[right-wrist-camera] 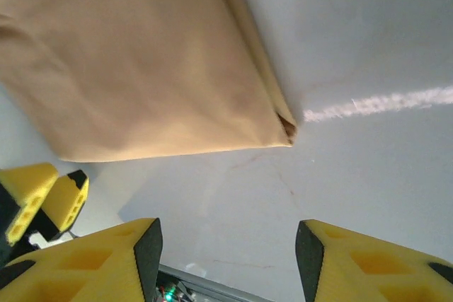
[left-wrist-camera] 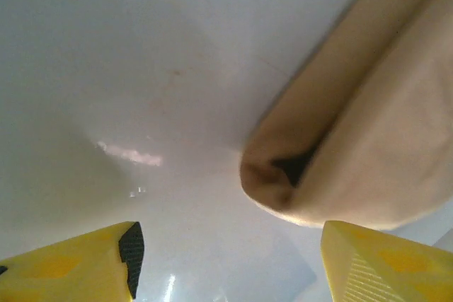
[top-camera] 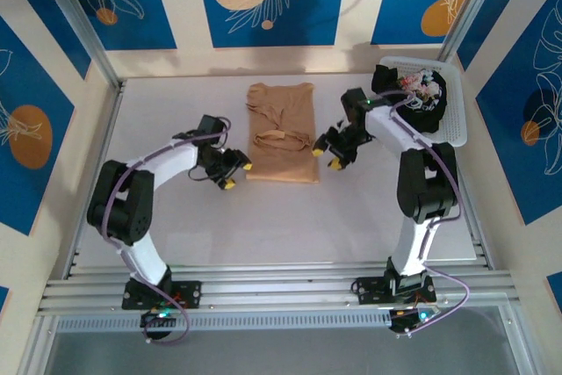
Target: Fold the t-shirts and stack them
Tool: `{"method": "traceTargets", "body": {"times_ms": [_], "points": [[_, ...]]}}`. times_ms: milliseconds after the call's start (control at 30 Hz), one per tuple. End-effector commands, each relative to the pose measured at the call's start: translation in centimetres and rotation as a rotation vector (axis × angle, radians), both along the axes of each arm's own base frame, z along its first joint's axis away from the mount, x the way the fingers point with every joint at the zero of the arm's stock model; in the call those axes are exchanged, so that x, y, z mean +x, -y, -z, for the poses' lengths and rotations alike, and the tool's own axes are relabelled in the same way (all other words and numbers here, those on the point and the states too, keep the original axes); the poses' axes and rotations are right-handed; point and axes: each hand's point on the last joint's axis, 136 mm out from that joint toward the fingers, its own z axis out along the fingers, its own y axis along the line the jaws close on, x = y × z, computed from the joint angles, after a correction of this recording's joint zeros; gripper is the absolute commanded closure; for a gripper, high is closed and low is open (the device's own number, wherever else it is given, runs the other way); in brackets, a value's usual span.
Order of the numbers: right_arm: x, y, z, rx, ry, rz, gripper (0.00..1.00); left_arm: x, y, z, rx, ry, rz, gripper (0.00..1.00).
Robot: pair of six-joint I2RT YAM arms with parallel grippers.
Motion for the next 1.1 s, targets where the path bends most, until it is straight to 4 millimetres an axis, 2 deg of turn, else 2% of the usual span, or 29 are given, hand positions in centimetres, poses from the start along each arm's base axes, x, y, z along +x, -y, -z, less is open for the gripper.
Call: {"method": "traceTargets", "body": {"times_ms": [0, 133, 300, 400, 500, 633, 733, 767, 800, 900, 1067], "points": [[0.1, -1.2, 1.0, 0.081, -0.011, 0.057, 0.44, 2.0, 2.4, -0.4, -0.108, 0.028, -0.062, 0.32], [-0.2, -1.5, 3.0, 0.092, -0.069, 0.068, 0.44, 2.7, 2.9, 0.8, -0.120, 0.037, -0.093, 0.33], [0.6, -1.9, 4.2, 0.085, -0.083, 0.066, 0.45, 3.5, 4.2, 1.5, -0.143, 0.039, -0.101, 0.38], [1.1, -2.0, 4.9, 0.070, -0.105, 0.066, 0.51, 3.9, 4.6, 2.1, -0.145, 0.031, -0.112, 0.50], [2.0, -1.9, 5.1, 0.063, -0.090, 0.075, 0.60, 4.9, 4.7, 2.2, -0.144, 0.046, -0.127, 0.68], [4.1, -2.3, 4.4, 0.079, -0.056, 0.081, 0.78, 6.5, 5.3, 1.6, -0.152, 0.073, -0.120, 0.80], [5.6, -2.5, 3.2, 0.083, -0.033, 0.086, 0.97, 7.8, 5.2, 0.3, -0.147, 0.107, -0.120, 0.92], [6.2, -2.5, 2.3, 0.084, -0.015, 0.091, 1.00, 8.2, 5.1, -0.4, -0.144, 0.121, -0.120, 0.97], [6.7, -2.4, 1.4, 0.082, 0.002, 0.096, 1.00, 8.5, 4.9, -1.0, -0.137, 0.133, -0.118, 1.00], [8.6, -2.1, -2.3, 0.074, 0.075, 0.094, 1.00, 10.1, 4.3, -4.5, -0.134, 0.198, -0.118, 1.00], [11.7, -1.5, -9.3, 0.074, 0.210, 0.095, 1.00, 13.1, 3.3, -12.3, -0.161, 0.353, -0.124, 1.00]]}}
